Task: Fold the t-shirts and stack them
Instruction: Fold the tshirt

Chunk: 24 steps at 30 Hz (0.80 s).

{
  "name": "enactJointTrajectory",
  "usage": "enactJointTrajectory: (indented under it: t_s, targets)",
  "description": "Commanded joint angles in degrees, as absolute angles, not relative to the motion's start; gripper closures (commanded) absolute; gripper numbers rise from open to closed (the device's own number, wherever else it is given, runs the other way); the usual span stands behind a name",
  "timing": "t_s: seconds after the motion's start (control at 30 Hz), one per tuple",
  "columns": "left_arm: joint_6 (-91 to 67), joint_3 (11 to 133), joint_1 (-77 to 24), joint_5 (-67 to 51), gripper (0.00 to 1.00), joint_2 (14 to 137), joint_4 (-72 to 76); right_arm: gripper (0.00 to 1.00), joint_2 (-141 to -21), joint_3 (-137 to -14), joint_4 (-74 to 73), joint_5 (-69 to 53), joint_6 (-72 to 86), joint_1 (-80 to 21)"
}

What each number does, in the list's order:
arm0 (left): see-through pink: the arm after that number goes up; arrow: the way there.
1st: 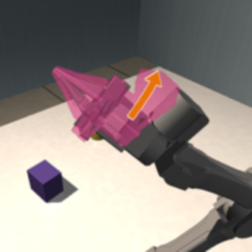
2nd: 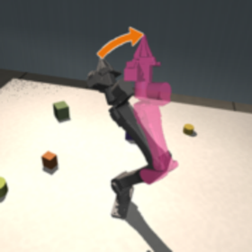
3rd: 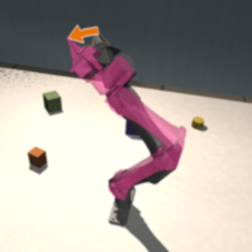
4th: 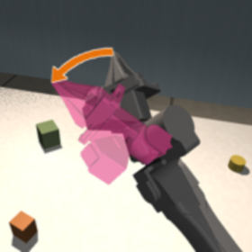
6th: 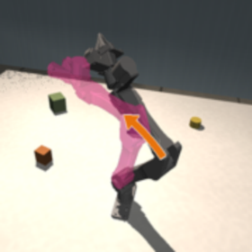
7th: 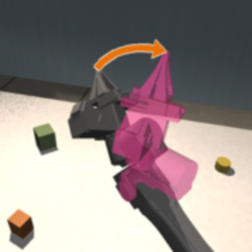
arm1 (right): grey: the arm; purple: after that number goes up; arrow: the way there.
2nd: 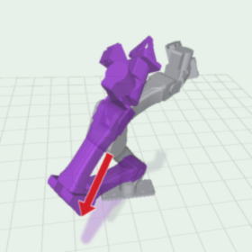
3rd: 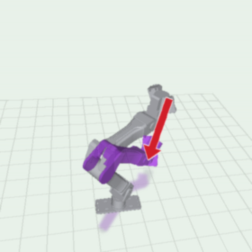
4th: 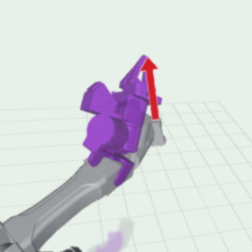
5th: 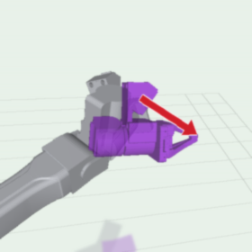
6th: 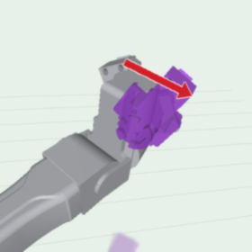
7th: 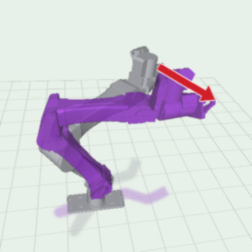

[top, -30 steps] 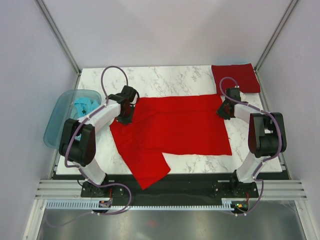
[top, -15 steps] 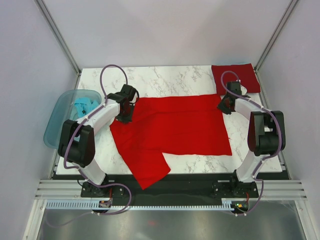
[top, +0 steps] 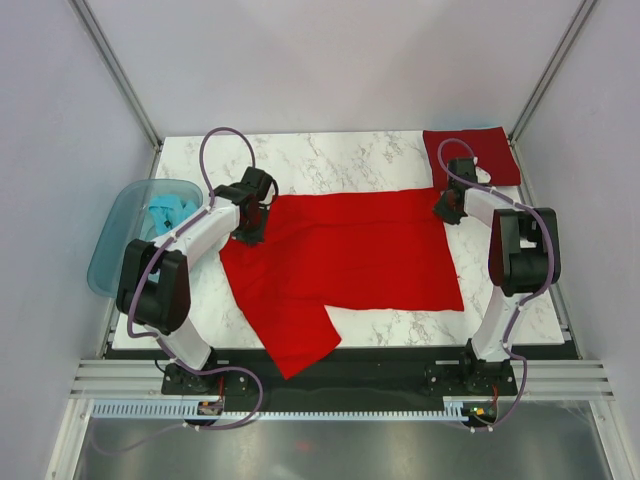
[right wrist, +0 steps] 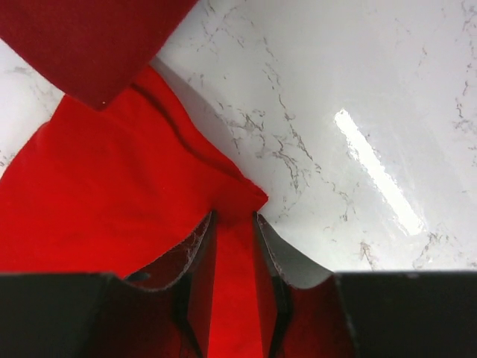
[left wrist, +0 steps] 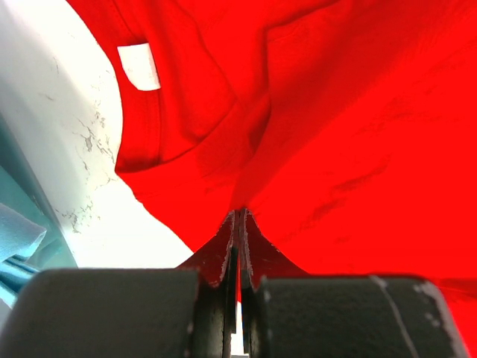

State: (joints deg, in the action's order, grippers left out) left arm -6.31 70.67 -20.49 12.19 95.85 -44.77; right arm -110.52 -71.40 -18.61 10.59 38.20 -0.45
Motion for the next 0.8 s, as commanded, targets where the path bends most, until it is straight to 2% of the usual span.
enactJointTrajectory:
  t_s: [0.0, 0.1, 0.23, 0.33, 0.47, 0.6, 0.63, 0.67, 0.77]
  targets:
    - [-5.1, 72.8, -20.6, 13.2, 0.98, 95.7, -45.3, 0.67, -111.6, -73.5, -19.1, 13.1, 38.8, -0.3]
    - [-5.1, 72.9, -20.6, 13.5, 0.98, 95.9, -45.3, 0.68, -112.3, -73.5, -19.1, 14.0, 38.5, -0.2]
    - [-5.3, 73.7, -20.6, 14.1, 0.98, 96.1, -45.2, 0.76, -112.7, -73.5, -19.1, 14.6, 38.1, -0.3]
    - [-5.2, 74.8, -20.6, 15.2, 0.98, 96.6, -45.3, 0.88, -112.6, -74.2, -19.1, 14.9, 37.4, -0.2]
    - [-5.2, 76.3, -20.6, 16.5, 0.98, 96.9, -45.3, 0.95, -111.7, -75.3, -19.3, 14.5, 37.5, -0.2]
    - [-4.9, 77.7, -20.6, 17.8, 0.98, 97.4, -45.4, 0.94, -111.0, -76.5, -20.1, 14.2, 37.9, -0.3]
    - [-5.0, 78.1, -20.6, 17.7, 0.98, 97.5, -45.5, 0.86, -111.0, -76.9, -20.6, 13.8, 37.7, -0.2]
    - [-5.0, 78.4, -20.6, 17.1, 0.98, 97.6, -45.6, 0.81, -111.4, -77.3, -21.0, 13.8, 37.7, -0.2]
    - [-5.6, 78.7, -20.6, 16.0, 0.98, 98.0, -45.7, 0.75, -112.3, -77.2, -21.5, 14.0, 37.5, -0.2]
